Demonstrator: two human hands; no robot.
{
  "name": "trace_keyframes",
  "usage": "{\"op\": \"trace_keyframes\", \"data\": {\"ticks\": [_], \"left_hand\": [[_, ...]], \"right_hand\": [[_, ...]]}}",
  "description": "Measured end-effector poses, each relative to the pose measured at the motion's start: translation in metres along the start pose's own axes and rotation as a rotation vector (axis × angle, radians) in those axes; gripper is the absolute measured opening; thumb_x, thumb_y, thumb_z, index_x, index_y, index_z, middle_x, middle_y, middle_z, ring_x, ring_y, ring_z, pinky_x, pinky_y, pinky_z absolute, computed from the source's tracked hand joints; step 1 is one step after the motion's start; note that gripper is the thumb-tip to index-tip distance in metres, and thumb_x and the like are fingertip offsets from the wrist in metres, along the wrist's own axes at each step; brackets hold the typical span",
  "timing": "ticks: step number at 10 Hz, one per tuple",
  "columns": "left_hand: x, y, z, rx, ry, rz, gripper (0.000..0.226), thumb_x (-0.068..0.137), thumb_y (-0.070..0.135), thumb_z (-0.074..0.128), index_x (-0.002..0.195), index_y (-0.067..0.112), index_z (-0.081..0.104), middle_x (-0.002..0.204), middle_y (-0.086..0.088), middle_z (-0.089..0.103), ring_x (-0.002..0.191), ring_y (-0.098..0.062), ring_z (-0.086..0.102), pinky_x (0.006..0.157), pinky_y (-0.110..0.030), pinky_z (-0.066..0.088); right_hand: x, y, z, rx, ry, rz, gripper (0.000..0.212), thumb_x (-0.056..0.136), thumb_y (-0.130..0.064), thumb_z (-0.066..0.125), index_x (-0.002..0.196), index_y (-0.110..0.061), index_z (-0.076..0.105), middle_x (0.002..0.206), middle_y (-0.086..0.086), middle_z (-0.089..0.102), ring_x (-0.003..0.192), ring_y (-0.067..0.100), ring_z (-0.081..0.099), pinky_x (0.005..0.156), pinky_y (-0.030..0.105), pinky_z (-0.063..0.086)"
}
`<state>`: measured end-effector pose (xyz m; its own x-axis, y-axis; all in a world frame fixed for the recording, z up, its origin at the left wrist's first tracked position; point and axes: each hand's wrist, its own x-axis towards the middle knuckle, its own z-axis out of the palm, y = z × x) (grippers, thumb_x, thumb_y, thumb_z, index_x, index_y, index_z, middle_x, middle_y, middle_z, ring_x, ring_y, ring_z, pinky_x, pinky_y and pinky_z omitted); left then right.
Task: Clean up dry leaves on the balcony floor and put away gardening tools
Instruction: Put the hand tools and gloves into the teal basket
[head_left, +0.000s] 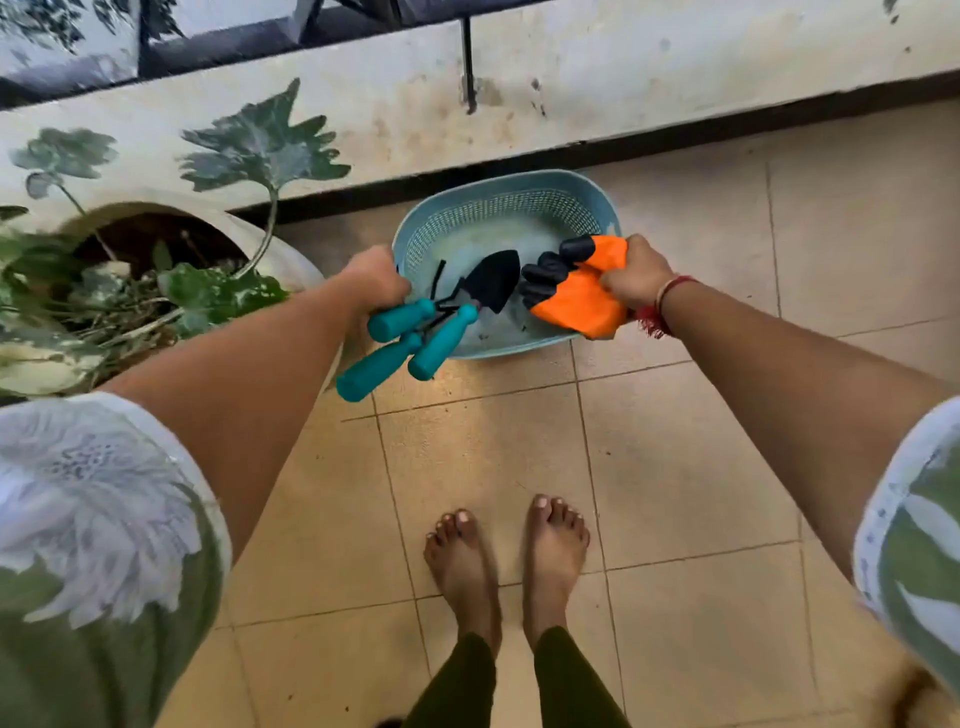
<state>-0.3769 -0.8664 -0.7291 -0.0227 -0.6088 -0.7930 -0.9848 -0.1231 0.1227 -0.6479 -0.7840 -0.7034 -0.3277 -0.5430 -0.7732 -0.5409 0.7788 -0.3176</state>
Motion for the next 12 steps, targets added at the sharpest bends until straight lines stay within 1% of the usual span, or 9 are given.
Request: {"op": "trace_keyframes", "data": {"ticks": [1,2,4,6,7,9,10,11,12], "left_hand": [[-0.046,0.028,-0.022,-0.038,-0.037,-0.004,0.027,0.090,0.008,0.054,0.114,-0.002,0.059,0.114,-0.020,0.062,0.108,-0.033,0.058,0.088,-0.037,0.046],[-0.028,0.023,-0.013,-0.025,-0.039,-0.025,0.029,0.089,0.010,0.056,0.115,-0.002,0.058,0.113,-0.020,0.062,0.106,-0.034,0.059,0.085,-0.036,0.047],[-0.014,0.016,-0.007,-0.073,-0.051,-0.051,0.015,0.089,0.010,0.056,0.102,0.002,0.057,0.081,-0.010,0.057,0.070,-0.023,0.055,0.057,-0.030,0.046],[-0.020,0.020,-0.004,0.044,0.082,-0.057,0.032,0.088,0.023,0.060,0.112,0.002,0.056,0.108,-0.017,0.062,0.097,-0.033,0.060,0.074,-0.035,0.047],[-0.034,0.025,-0.009,0.065,0.132,-0.113,0.050,0.085,0.036,0.063,0.120,0.004,0.047,0.108,-0.013,0.059,0.101,-0.032,0.059,0.074,-0.036,0.045],[-0.066,0.034,-0.012,0.076,0.336,-0.008,0.051,0.087,0.037,0.061,0.124,0.009,0.040,0.114,-0.013,0.057,0.106,-0.032,0.055,0.080,-0.044,0.047],[-0.089,0.039,-0.008,-0.042,0.493,0.202,0.044,0.089,0.026,0.056,0.127,0.010,0.041,0.122,-0.014,0.052,0.114,-0.032,0.048,0.086,-0.044,0.045],[-0.118,0.037,-0.002,-0.178,0.545,0.310,0.038,0.089,0.020,0.053,0.125,0.013,0.046,0.122,-0.010,0.053,0.115,-0.027,0.048,0.088,-0.040,0.046],[-0.154,0.028,0.002,-0.224,0.501,0.344,0.033,0.090,0.020,0.053,0.123,0.016,0.050,0.121,-0.006,0.052,0.113,-0.024,0.049,0.088,-0.041,0.047]], "right_hand": [[0.011,0.005,0.003,0.018,-0.020,0.020,0.044,0.087,-0.006,0.048,0.129,-0.003,0.037,0.129,0.021,0.049,0.117,0.036,0.049,0.096,0.040,0.044],[0.016,0.009,0.009,0.045,-0.041,0.037,0.044,0.086,-0.004,0.046,0.129,-0.004,0.036,0.128,0.021,0.049,0.116,0.036,0.050,0.097,0.048,0.044],[0.021,0.016,0.021,0.092,-0.006,0.049,0.041,0.088,-0.003,0.044,0.128,-0.006,0.035,0.124,0.020,0.051,0.113,0.035,0.051,0.095,0.046,0.046],[0.011,0.014,0.021,0.140,0.003,0.077,0.043,0.092,-0.017,0.050,0.131,-0.011,0.032,0.127,0.016,0.049,0.113,0.035,0.052,0.095,0.046,0.046],[0.000,0.014,0.016,0.133,0.157,0.093,0.062,0.085,-0.039,0.063,0.134,-0.017,0.033,0.137,0.013,0.038,0.117,0.037,0.051,0.100,0.044,0.043],[-0.028,0.020,0.020,-0.065,0.386,-0.081,0.058,0.085,-0.028,0.063,0.135,-0.018,0.036,0.141,0.011,0.031,0.123,0.035,0.042,0.097,0.048,0.042],[-0.052,0.021,0.032,-0.067,0.425,-0.253,0.047,0.084,-0.022,0.059,0.127,-0.019,0.043,0.137,0.009,0.035,0.122,0.031,0.042,0.098,0.047,0.041],[-0.085,0.015,0.039,-0.037,0.433,-0.423,0.025,0.082,-0.015,0.056,0.107,-0.013,0.052,0.118,0.009,0.047,0.110,0.026,0.047,0.092,0.042,0.040],[-0.118,0.001,0.038,0.083,0.364,-0.639,0.005,0.083,-0.005,0.051,0.083,-0.009,0.048,0.086,0.006,0.048,0.082,0.021,0.045,0.073,0.039,0.041]]}}
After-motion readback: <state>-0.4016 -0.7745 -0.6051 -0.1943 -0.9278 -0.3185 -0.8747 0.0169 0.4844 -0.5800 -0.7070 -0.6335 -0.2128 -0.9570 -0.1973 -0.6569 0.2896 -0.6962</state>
